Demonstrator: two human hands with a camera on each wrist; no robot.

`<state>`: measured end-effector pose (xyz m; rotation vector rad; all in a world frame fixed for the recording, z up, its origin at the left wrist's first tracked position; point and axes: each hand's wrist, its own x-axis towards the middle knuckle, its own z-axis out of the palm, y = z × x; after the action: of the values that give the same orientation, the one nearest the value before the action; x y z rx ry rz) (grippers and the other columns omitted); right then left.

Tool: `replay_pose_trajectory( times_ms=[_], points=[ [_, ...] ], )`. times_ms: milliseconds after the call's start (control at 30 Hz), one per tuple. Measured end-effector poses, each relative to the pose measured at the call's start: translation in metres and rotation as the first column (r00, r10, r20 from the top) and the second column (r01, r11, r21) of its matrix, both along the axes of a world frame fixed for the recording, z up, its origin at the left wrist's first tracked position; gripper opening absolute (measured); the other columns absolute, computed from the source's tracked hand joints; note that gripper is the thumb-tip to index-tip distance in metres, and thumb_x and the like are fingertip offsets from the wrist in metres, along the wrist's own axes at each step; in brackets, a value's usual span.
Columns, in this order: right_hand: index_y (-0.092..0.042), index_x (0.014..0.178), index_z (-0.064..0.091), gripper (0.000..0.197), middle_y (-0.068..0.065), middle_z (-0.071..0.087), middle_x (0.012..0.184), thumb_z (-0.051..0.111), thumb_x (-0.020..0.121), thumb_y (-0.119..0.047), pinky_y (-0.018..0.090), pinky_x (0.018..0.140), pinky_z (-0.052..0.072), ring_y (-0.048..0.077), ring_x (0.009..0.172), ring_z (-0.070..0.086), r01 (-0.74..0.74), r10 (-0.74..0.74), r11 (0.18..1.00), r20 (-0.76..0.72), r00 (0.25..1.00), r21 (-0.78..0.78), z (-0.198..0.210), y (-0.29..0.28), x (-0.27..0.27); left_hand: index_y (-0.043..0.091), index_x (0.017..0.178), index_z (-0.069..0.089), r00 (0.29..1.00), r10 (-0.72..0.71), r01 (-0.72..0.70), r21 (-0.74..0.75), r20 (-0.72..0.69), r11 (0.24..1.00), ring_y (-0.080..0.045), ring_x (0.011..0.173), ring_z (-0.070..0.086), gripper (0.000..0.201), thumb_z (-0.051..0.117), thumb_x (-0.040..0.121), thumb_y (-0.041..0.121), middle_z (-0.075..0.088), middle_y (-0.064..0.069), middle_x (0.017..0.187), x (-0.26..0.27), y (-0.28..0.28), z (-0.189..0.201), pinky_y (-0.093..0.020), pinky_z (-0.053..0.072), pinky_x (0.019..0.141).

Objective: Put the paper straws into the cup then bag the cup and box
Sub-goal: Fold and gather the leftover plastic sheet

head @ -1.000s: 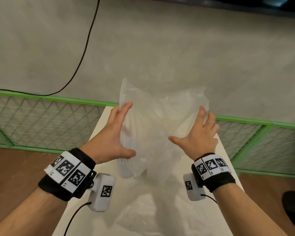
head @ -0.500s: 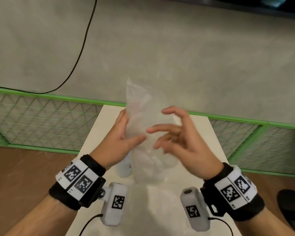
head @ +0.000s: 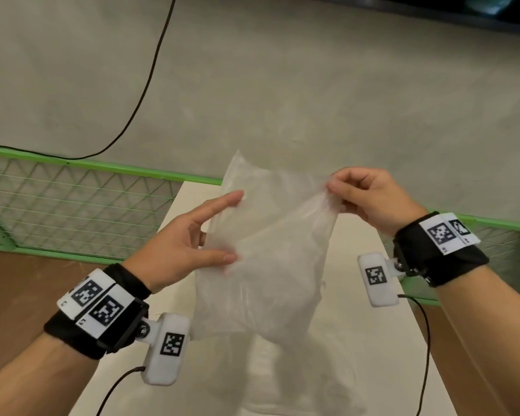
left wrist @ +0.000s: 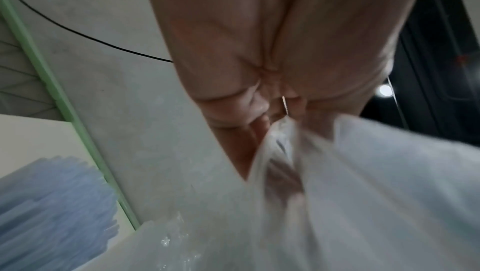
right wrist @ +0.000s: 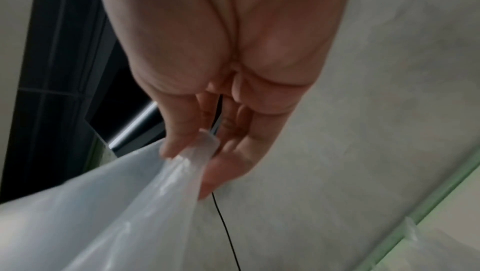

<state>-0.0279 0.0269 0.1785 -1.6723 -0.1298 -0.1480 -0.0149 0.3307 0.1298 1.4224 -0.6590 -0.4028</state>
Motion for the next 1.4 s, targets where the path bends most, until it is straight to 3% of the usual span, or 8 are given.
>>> replay_pose_trajectory(
  times_ms=[233, 400, 533, 633, 900, 1033, 1300, 1400],
  points=[
    [-0.014, 0.132, 0.054, 0.087, 0.009, 0.065, 0.117, 0.089, 0.06, -0.048, 0.037, 0.073, 0.056, 0.025, 0.087, 0.068, -0.147, 0.229, 0.943, -0.264, 0.937, 0.298, -0.046, 0.02, -0.019, 0.047, 0.142, 0.039, 0.994, 0.109, -0.108, -0.095, 0.002, 0.99, -0.031, 0.081, 0.072, 0.105, 0.082, 0.064, -0.008, 0.055, 0.006, 0.137, 0.001, -0.007, -0.003, -0.042, 0.062, 0.076],
    [-0.007, 0.12, 0.063, 0.041, 0.016, 0.071, 0.113, 0.07, 0.08, -0.015, 0.029, 0.075, 0.059, 0.024, 0.096, 0.071, -0.096, 0.162, 0.959, -0.24, 0.957, 0.265, -0.054, 0.033, -0.038, 0.051, 0.138, 0.029, 0.962, 0.078, -0.081, 0.002, -0.262, 0.997, -0.032, 0.096, 0.073, 0.096, 0.086, 0.067, 0.022, 0.072, -0.007, 0.118, 0.003, -0.001, -0.018, -0.043, 0.061, 0.079],
    [-0.021, 0.13, 0.055, 0.046, 0.007, 0.07, 0.117, 0.06, 0.087, -0.005, 0.028, 0.074, 0.058, 0.019, 0.102, 0.069, -0.132, 0.196, 0.954, -0.222, 0.955, 0.271, -0.052, 0.031, -0.044, 0.023, 0.118, 0.066, 0.96, 0.083, -0.053, 0.117, -0.268, 0.992, -0.026, 0.088, 0.074, 0.033, 0.065, 0.086, 0.032, 0.075, -0.013, 0.106, -0.002, -0.003, -0.02, -0.036, 0.06, 0.073],
    [-0.029, 0.137, 0.048, 0.052, 0.002, 0.07, 0.117, 0.062, 0.092, -0.006, 0.031, 0.069, 0.06, 0.019, 0.1, 0.07, -0.197, 0.256, 0.955, -0.279, 0.925, 0.224, -0.051, 0.03, -0.05, 0.027, 0.114, 0.07, 0.956, 0.085, -0.062, 0.092, -0.279, 0.994, -0.025, 0.083, 0.074, 0.03, 0.058, 0.086, 0.029, 0.075, -0.015, 0.104, -0.002, -0.003, -0.018, -0.034, 0.061, 0.065],
    [-0.015, 0.09, 0.079, 0.049, 0.008, 0.076, 0.095, 0.097, 0.047, -0.033, 0.031, 0.071, 0.059, 0.019, 0.085, 0.073, -0.124, 0.177, 0.914, -0.105, 0.979, 0.386, -0.062, 0.019, -0.053, 0.03, 0.111, 0.062, 0.931, -0.029, -0.005, -0.091, -0.364, 0.996, -0.016, 0.041, 0.062, 0.044, 0.04, 0.098, -0.006, 0.067, -0.007, 0.057, -0.007, -0.009, -0.011, -0.023, 0.05, 0.038],
    [-0.02, 0.061, 0.077, 0.048, 0.001, 0.072, 0.066, 0.097, 0.025, -0.043, 0.022, 0.054, 0.055, 0.012, 0.057, 0.068, -0.126, 0.147, 0.925, -0.032, 0.989, 0.358, -0.055, 0.019, -0.054, 0.019, 0.073, 0.076, 0.924, -0.038, -0.019, -0.146, -0.379, 0.989, -0.02, 0.054, 0.066, 0.029, 0.057, 0.083, 0.001, 0.071, -0.004, 0.073, -0.01, -0.012, -0.005, -0.033, 0.055, 0.045],
    [-0.011, 0.064, 0.075, 0.015, 0.006, 0.069, 0.073, 0.061, 0.067, -0.016, 0.023, 0.062, 0.052, 0.019, 0.066, 0.065, -0.111, 0.119, 0.961, -0.017, 0.993, 0.254, -0.036, 0.014, -0.047, 0.021, 0.102, 0.062, 0.959, -0.053, 0.055, 0.002, -0.279, 0.998, -0.023, 0.072, 0.068, 0.047, 0.082, 0.06, 0.026, 0.07, -0.004, 0.094, -0.018, -0.017, -0.004, -0.031, 0.055, 0.053],
    [-0.009, 0.089, 0.066, 0.05, 0.01, 0.066, 0.093, 0.064, 0.072, -0.056, 0.028, 0.065, 0.05, 0.025, 0.079, 0.063, -0.177, 0.242, 0.898, -0.116, 0.963, 0.402, -0.033, 0.014, -0.049, 0.03, 0.112, 0.061, 0.983, -0.008, 0.019, 0.057, -0.182, 0.998, -0.028, 0.09, 0.07, 0.064, 0.088, 0.055, 0.019, 0.064, 0.0, 0.122, -0.016, -0.016, -0.006, -0.047, 0.061, 0.07]
  ],
)
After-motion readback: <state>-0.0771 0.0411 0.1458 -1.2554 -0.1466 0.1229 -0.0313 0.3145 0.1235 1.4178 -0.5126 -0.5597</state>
